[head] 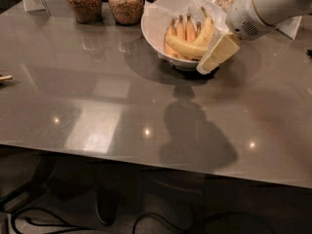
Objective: Pick banana from white bowl
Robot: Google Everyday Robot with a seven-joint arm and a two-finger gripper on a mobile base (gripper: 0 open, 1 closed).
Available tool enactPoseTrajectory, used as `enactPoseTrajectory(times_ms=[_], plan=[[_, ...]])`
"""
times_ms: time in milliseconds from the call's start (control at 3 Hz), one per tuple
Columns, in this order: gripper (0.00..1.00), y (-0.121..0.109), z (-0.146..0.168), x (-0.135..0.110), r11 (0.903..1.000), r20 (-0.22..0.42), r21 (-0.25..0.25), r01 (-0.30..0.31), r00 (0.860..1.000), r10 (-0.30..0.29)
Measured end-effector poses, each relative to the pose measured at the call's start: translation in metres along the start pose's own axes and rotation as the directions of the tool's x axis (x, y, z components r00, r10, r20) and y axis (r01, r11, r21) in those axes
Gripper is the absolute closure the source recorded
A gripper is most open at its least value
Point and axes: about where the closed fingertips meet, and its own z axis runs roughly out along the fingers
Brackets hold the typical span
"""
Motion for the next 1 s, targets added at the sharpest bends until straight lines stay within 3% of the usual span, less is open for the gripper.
enactPoseTrajectory(times_ms=[333, 667, 1000], plan=[[0.00, -0.010, 0.006, 0.009, 0.9991, 0.007, 0.025, -0.033, 0.999, 0.033], [0.00, -0.028, 0.026, 0.020, 0.9942, 0.041, 0.025, -0.105, 0.994, 0.104], [0.10, -0.037, 0.053, 0.028, 0.9850, 0.065, -0.011, -0.172, 0.983, 0.172]])
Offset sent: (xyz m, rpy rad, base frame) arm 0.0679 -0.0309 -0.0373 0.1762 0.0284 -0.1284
